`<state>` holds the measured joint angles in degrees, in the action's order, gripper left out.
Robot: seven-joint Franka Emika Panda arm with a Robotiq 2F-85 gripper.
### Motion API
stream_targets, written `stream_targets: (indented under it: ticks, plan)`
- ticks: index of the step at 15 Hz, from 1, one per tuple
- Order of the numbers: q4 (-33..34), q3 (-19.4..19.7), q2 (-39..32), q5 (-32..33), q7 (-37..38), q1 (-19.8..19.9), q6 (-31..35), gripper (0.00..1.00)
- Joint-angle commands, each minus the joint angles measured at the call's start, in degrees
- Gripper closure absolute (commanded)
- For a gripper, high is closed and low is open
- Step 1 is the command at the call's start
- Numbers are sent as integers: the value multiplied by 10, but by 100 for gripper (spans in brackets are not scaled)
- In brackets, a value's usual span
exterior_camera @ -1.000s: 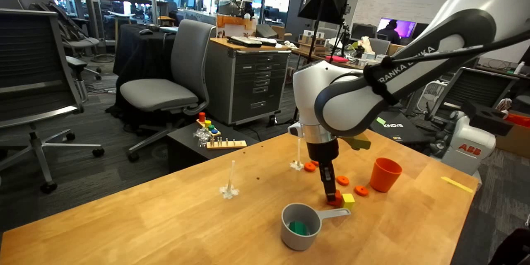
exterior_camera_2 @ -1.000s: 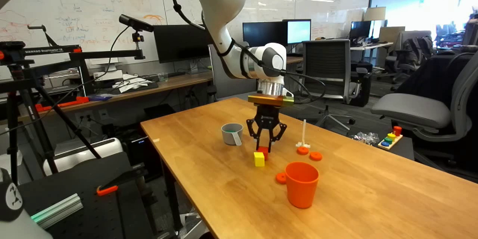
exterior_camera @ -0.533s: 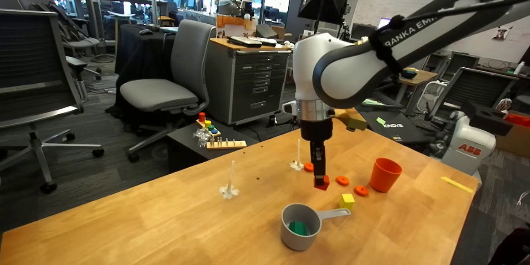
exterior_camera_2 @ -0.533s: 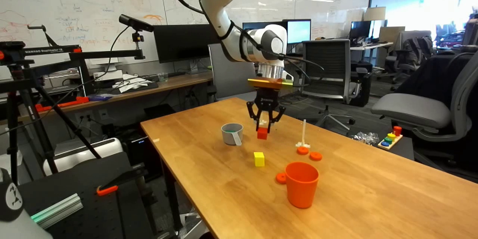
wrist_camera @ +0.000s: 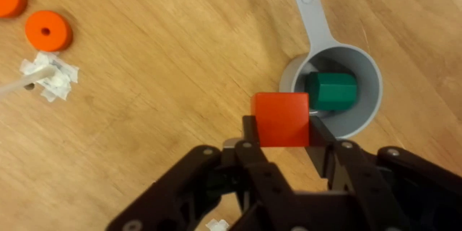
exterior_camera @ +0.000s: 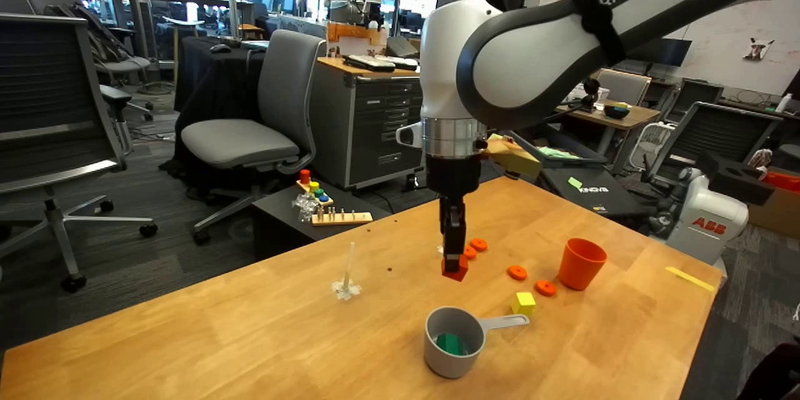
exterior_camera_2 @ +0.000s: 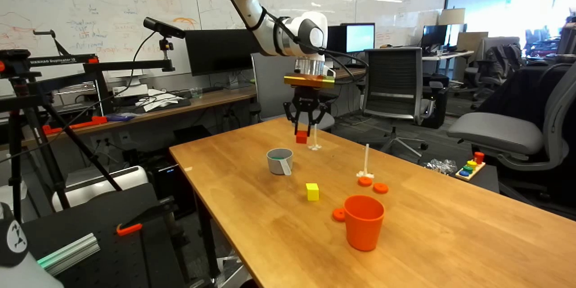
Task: Put the green, orange and yellow blocks in the gray pot
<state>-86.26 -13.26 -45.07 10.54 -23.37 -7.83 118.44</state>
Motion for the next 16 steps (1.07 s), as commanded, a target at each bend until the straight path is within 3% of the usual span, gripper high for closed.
stream_targets:
  ticks: [1, 8, 9, 10, 15, 16]
  plan:
    - [14, -10, -8, -29, -15, -7, -7, 88]
    - [15, -17, -27, -68, -1, -14, -10, 88]
    - [15, -17, -29, -72, -1, -13, -15, 54]
    - [13, -16, -29, -74, 2, -14, -12, 37]
    - [-2, -9, -19, -70, 7, -12, -18, 1]
    - [-7, -6, -15, -70, 10, -11, -21, 0]
